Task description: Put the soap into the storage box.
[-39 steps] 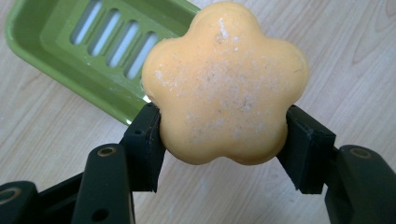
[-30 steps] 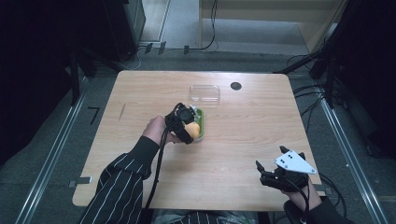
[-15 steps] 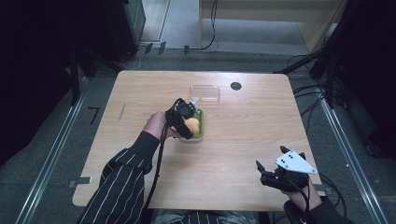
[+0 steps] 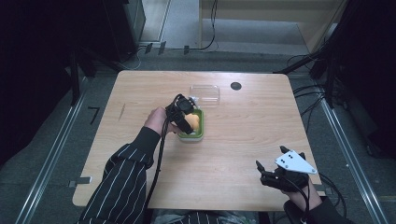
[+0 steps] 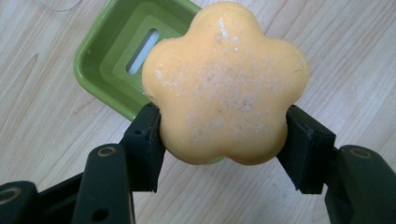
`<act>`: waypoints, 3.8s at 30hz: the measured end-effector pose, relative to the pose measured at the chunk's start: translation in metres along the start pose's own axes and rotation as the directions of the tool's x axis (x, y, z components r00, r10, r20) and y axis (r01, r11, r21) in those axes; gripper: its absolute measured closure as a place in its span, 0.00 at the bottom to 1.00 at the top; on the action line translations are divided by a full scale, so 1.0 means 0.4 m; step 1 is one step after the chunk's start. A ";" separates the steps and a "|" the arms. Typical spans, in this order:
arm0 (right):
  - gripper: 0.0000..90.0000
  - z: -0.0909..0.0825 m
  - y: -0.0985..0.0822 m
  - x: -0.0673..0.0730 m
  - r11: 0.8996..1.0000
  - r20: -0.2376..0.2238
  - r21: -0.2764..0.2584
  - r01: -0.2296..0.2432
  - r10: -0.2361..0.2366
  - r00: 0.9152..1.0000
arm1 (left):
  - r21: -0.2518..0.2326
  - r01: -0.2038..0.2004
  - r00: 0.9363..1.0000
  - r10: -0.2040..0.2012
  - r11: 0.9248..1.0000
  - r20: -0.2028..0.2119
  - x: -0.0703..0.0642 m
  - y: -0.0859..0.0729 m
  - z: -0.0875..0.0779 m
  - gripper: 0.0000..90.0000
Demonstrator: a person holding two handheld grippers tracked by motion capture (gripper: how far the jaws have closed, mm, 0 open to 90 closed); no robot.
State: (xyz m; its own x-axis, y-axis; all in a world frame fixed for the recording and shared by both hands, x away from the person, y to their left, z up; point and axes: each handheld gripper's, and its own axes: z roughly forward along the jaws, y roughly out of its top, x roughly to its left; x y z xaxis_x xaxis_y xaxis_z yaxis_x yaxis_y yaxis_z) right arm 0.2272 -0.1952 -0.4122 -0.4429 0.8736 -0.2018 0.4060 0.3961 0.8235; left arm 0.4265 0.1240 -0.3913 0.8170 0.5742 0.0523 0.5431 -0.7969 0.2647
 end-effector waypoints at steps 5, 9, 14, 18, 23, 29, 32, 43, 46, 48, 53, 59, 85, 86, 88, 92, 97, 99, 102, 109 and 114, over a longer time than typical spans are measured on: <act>0.15 0.000 0.000 0.000 1.000 0.000 -0.001 0.000 0.000 1.000 | 0.011 -0.004 1.000 0.004 1.000 -0.004 0.008 0.005 0.008 0.44; 0.15 0.000 0.000 0.000 1.000 0.000 -0.002 0.000 0.000 1.000 | 0.015 -0.002 1.000 0.002 1.000 -0.011 0.015 0.012 0.018 0.44; 0.15 0.000 0.000 0.000 1.000 0.001 -0.001 -0.001 0.001 1.000 | 0.029 0.004 1.000 -0.004 1.000 -0.013 0.023 0.018 0.035 0.44; 0.15 0.000 -0.001 0.000 1.000 0.001 -0.002 0.000 0.000 1.000 | 0.041 0.004 1.000 -0.003 0.999 -0.016 0.032 0.020 0.048 0.44; 0.15 0.000 -0.001 0.000 1.000 0.001 -0.001 -0.001 0.001 1.000 | 0.044 0.012 1.000 -0.011 0.999 -0.021 0.039 0.020 0.054 0.44; 0.15 -0.001 -0.001 -0.001 1.000 0.000 -0.001 -0.002 0.002 1.000 | 0.049 0.007 1.000 -0.006 0.999 -0.020 0.041 0.027 0.066 0.44; 0.15 0.000 -0.001 -0.001 1.000 0.000 0.000 -0.002 0.002 1.000 | 0.051 0.008 1.000 -0.007 0.999 -0.022 0.045 0.028 0.078 0.44; 0.15 -0.001 -0.001 -0.001 1.000 0.002 -0.002 -0.003 0.003 1.000 | 0.062 -0.008 0.999 0.010 0.998 -0.036 0.042 0.035 0.095 0.44; 0.15 -0.001 -0.001 0.000 1.000 0.002 -0.003 -0.003 0.003 1.000 | 0.064 -0.011 0.999 0.013 0.998 -0.039 0.039 0.035 0.100 0.44; 0.15 -0.001 -0.001 -0.001 1.000 0.002 -0.002 -0.004 0.004 1.000 | 0.066 -0.007 0.999 0.010 0.998 -0.045 0.038 0.036 0.105 0.44; 0.15 -0.001 -0.001 -0.001 1.000 0.002 -0.002 -0.004 0.004 1.000 | 0.069 -0.005 0.998 0.009 0.998 -0.058 0.039 0.036 0.110 0.44; 0.15 -0.001 -0.001 -0.001 1.000 0.002 -0.002 -0.004 0.004 1.000 | 0.086 -0.016 0.998 0.021 0.996 -0.061 0.036 0.039 0.119 0.44; 0.15 -0.001 -0.002 -0.002 1.000 0.003 -0.003 -0.002 0.002 1.000 | 0.097 -0.019 0.997 0.027 0.995 -0.078 0.032 0.039 0.145 0.43; 0.15 -0.001 -0.002 -0.002 1.000 0.003 -0.003 0.000 0.000 1.000 | 0.096 -0.020 0.997 0.027 0.995 -0.076 0.032 0.039 0.145 0.42; 0.15 0.000 -0.002 -0.002 1.000 0.005 -0.004 -0.002 0.002 1.000 | 0.097 -0.020 0.997 0.027 0.995 -0.072 0.032 0.040 0.144 0.39; 0.15 0.004 -0.002 -0.004 1.000 0.005 -0.004 -0.003 0.003 1.000 | 0.091 -0.015 0.997 0.022 0.996 -0.079 0.029 0.043 0.142 0.32; 0.15 0.009 0.000 -0.005 1.000 0.003 0.000 0.000 0.000 1.000 | 0.078 -0.008 0.996 0.014 0.997 -0.087 0.028 0.044 0.131 0.21; 0.15 0.009 0.001 -0.004 1.000 0.002 -0.001 0.001 -0.001 1.000 | 0.076 -0.001 0.996 0.008 0.997 -0.091 0.027 0.042 0.125 0.18; 0.15 0.008 0.000 -0.004 1.000 0.002 -0.005 0.002 -0.002 1.000 | 0.075 0.007 0.995 0.001 0.997 -0.099 0.027 0.041 0.112 0.15; 0.15 0.000 -0.003 -0.004 1.000 0.006 -0.006 -0.001 0.001 1.000 | 0.080 0.017 0.996 -0.010 0.997 -0.084 0.014 0.042 0.098 0.11; 0.15 -0.005 -0.004 -0.002 1.000 0.008 -0.011 -0.002 0.002 1.000 | 0.084 0.026 0.997 -0.019 0.996 -0.080 0.004 0.038 0.084 0.07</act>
State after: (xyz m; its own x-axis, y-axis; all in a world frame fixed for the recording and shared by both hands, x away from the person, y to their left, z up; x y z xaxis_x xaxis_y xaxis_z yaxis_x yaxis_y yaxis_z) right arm 0.2253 -0.1969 -0.4121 -0.4355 0.8766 -0.2046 0.3981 0.3914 0.8296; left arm 0.4427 0.1065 -0.4194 0.7887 0.6023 0.1236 0.5781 -0.7949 0.1842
